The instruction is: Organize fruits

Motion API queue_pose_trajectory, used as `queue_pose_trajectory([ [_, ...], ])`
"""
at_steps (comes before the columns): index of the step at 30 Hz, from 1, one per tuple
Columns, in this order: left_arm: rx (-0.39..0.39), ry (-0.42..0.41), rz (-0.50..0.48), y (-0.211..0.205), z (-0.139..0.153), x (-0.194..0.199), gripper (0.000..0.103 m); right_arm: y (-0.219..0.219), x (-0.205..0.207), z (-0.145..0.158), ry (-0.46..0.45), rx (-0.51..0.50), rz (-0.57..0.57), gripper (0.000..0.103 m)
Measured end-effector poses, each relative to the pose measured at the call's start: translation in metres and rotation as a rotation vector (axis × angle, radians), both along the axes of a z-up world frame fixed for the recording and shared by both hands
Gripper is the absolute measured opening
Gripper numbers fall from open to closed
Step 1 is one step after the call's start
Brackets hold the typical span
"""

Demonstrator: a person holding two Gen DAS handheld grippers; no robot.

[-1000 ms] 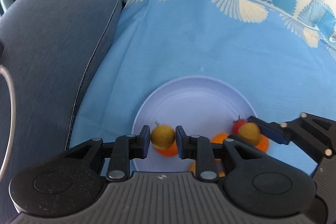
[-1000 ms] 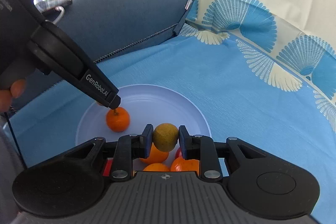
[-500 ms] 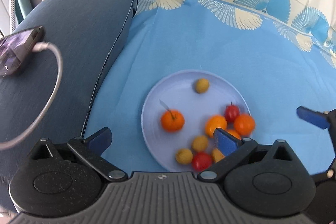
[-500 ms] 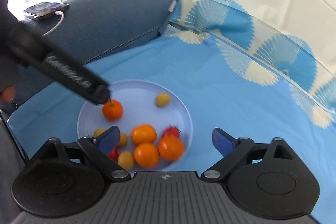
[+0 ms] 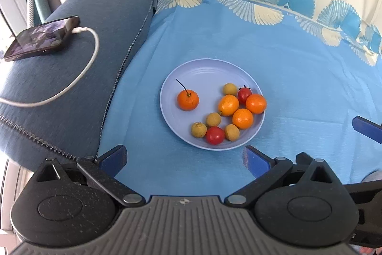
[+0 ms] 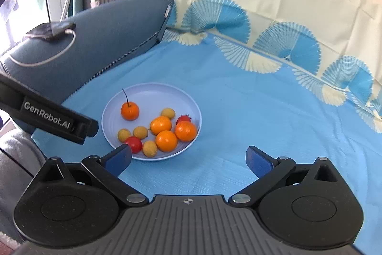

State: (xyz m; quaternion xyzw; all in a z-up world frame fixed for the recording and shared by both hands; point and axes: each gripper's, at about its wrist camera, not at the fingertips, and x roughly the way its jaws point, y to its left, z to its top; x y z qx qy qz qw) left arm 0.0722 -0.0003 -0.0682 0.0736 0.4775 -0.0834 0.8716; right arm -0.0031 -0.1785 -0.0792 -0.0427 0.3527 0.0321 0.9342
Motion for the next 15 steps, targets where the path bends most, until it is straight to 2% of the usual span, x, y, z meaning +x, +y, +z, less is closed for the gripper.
queue_pose_trajectory([
  [15, 0.019, -0.071, 0.002, 0.0, 0.022, -0.045, 0.103, 0.0, -0.05, 0.034, -0.111, -0.002, -0.008, 0.102],
])
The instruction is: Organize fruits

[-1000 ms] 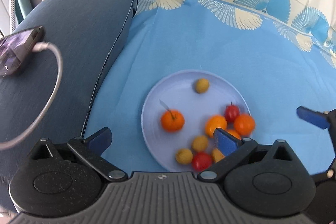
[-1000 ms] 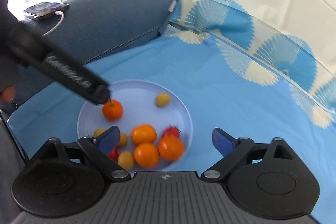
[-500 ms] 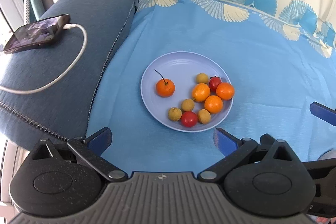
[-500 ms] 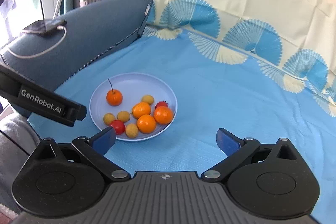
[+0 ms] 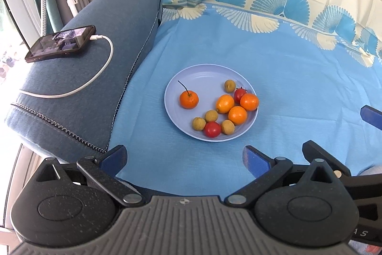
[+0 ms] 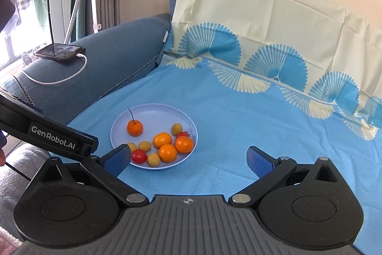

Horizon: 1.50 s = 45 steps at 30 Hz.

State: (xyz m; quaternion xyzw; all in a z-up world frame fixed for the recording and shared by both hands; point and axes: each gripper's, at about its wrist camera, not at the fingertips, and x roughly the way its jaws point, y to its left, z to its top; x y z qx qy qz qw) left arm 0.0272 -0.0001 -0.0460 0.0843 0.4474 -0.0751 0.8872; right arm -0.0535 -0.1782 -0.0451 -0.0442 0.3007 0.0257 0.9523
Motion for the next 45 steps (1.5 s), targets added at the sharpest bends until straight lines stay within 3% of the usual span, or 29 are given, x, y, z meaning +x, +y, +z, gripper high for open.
queue_pose_trajectory([
  [15, 0.021, -0.029, -0.006, -0.004, 0.008, -0.017, 0.103, 0.0, -0.019, 0.009, -0.034, 0.0, 0.005, 0.102],
  [45, 0.038, -0.016, 0.002, -0.002, 0.004, -0.01, 0.103, 0.002, -0.018, 0.008, -0.025, -0.001, 0.001, 0.102],
])
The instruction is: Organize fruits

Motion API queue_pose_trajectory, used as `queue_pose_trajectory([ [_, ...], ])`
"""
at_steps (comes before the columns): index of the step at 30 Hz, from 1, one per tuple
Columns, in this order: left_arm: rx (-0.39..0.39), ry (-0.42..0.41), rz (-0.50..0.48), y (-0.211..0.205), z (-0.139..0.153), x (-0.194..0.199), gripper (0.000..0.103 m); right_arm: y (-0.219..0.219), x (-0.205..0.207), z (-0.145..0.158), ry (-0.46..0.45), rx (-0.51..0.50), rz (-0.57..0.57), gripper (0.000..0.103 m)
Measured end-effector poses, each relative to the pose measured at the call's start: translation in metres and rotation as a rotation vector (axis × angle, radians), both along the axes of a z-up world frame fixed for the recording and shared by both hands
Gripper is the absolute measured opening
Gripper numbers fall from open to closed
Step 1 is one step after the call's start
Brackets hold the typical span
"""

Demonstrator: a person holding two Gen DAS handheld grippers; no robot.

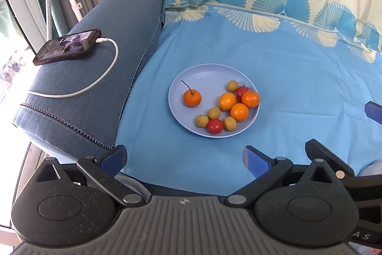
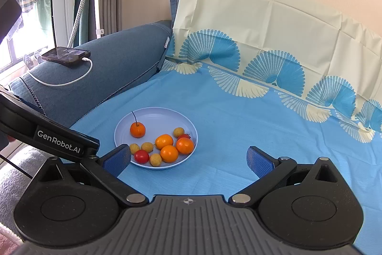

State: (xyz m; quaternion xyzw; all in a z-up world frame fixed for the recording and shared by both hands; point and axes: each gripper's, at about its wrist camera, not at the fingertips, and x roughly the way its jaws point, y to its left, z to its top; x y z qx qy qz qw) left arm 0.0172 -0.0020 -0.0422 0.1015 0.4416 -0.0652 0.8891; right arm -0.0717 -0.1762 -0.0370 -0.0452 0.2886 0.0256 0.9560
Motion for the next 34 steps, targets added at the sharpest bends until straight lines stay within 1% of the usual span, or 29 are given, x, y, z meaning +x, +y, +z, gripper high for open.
queue_pose_trajectory([
  [29, 0.021, -0.003, 0.003, 0.0, -0.0018, 0.0017, 0.103, -0.0001, 0.0008, -0.0017, 0.002, -0.001, 0.001, 0.102],
  [34, 0.046, -0.018, 0.007, 0.0001, -0.0013, 0.0028, 0.103, 0.0001, 0.0007, -0.0025, 0.003, 0.0, 0.002, 0.102],
])
